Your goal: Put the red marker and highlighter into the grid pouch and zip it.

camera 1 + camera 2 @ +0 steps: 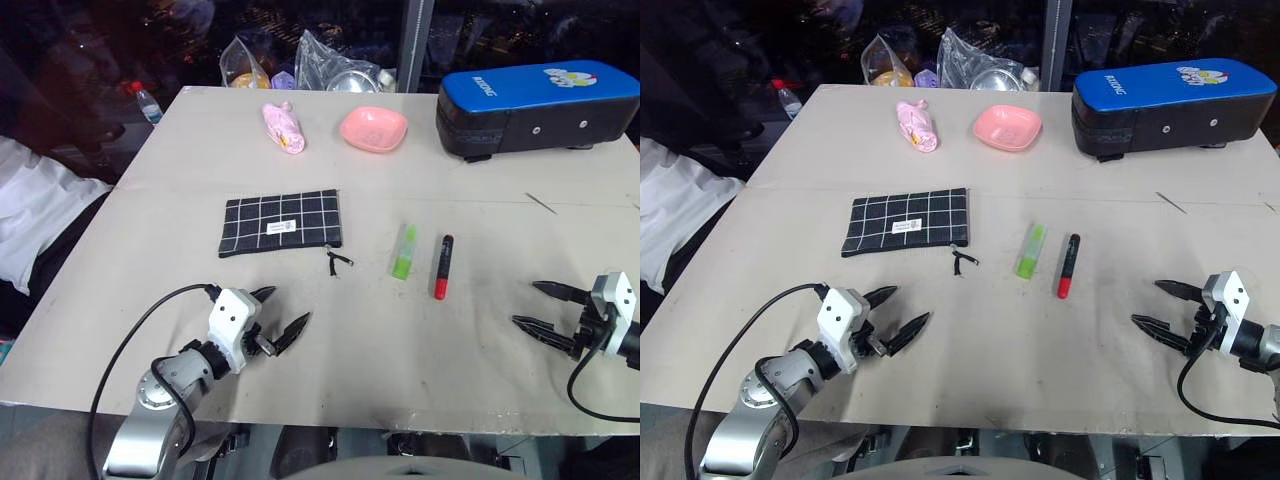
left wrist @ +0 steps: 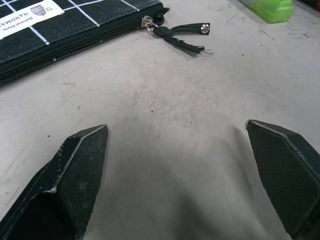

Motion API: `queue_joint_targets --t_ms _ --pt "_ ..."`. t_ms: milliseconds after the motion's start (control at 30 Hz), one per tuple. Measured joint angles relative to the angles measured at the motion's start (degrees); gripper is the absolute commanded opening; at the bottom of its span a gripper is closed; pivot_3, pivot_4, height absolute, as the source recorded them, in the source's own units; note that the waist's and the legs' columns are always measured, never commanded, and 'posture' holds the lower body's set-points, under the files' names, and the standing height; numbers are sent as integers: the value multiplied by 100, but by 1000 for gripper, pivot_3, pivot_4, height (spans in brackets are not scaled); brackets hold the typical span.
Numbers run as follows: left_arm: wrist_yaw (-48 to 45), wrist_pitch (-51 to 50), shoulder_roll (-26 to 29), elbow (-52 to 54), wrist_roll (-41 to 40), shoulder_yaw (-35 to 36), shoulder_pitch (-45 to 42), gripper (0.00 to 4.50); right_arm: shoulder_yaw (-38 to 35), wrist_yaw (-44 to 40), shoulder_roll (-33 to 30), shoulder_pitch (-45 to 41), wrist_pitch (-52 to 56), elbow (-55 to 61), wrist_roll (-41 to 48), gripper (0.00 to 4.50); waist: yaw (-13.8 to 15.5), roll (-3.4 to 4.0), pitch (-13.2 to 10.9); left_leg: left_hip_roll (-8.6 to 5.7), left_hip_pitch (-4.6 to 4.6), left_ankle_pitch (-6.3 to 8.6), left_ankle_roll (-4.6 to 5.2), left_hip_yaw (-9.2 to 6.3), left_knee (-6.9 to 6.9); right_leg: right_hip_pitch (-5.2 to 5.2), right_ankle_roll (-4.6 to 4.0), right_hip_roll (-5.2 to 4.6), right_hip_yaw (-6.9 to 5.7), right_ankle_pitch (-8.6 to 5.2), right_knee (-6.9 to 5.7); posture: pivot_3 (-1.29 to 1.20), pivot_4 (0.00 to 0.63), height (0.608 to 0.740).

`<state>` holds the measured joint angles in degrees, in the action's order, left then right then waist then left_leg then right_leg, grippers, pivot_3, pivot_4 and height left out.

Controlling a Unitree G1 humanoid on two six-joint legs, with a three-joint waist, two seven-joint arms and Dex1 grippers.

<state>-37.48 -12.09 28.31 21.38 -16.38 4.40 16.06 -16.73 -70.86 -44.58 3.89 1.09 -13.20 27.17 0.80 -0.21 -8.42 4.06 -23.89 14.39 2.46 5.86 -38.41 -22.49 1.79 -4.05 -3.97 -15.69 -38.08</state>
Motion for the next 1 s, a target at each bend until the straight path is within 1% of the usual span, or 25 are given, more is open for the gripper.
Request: queue_joint_targets --t_ms 400,567,633,767,833,900,933,967,1000 --pt "-154 254 163 -354 49 26 -143 4477 -7 64 102 202 -180 -21 -2 4500 -1 0 0 2 0 1 1 11 0 -9 0 3 9 0 -4 0 150 688" --pt "-285 385 270 -461 9 234 -222 4477 -52 124 362 296 -76 596 342 4500 -2 -1 -1 7 0 1 1 12 0 -16 0 5 12 0 -13 0 150 688" --pt "-357 450 523 -658 -3 504 -356 4477 -61 266 527 343 109 1076 552 4500 -1 -2 -1 9 0 0 0 12 -1 -19 0 5 11 0 -23 0 150 688" --pt "-559 590 1157 -1541 -17 1164 -876 4477 38 597 814 461 545 2044 904 4500 -1 -5 -3 8 0 0 0 13 -4 -23 -1 2 10 -1 -35 0 150 688" --pt "-632 666 1268 -1718 -23 1285 -969 4477 53 676 858 456 647 2207 973 4500 -2 -6 -3 7 0 1 0 15 -4 -24 -1 1 12 -1 -35 0 150 688" --pt "-915 918 1625 -2342 -34 1424 -1270 4477 158 922 977 335 911 2609 1173 4500 -2 -10 -5 6 -1 1 0 17 -4 -28 -1 0 12 -1 -35 0 150 688" --pt "-927 929 1650 -2392 -34 1434 -1290 4477 173 935 982 321 925 2635 1185 4500 -4 -12 -6 7 -1 1 0 17 -4 -28 -1 0 11 -1 -37 0 150 688" --pt "-1039 1049 1777 -2682 -19 1455 -1429 4477 228 1015 1009 272 1017 2769 1233 4500 -4 -13 -7 7 -1 1 -1 17 -4 -29 -2 1 10 -2 -39 0 150 688" --pt "-1235 1402 2114 -3764 153 1461 -2078 4477 364 1150 1038 91 1183 3001 1269 4500 6 -19 -9 6 -2 0 -2 15 -6 -41 -8 4 5 -5 -52 0 150 688"
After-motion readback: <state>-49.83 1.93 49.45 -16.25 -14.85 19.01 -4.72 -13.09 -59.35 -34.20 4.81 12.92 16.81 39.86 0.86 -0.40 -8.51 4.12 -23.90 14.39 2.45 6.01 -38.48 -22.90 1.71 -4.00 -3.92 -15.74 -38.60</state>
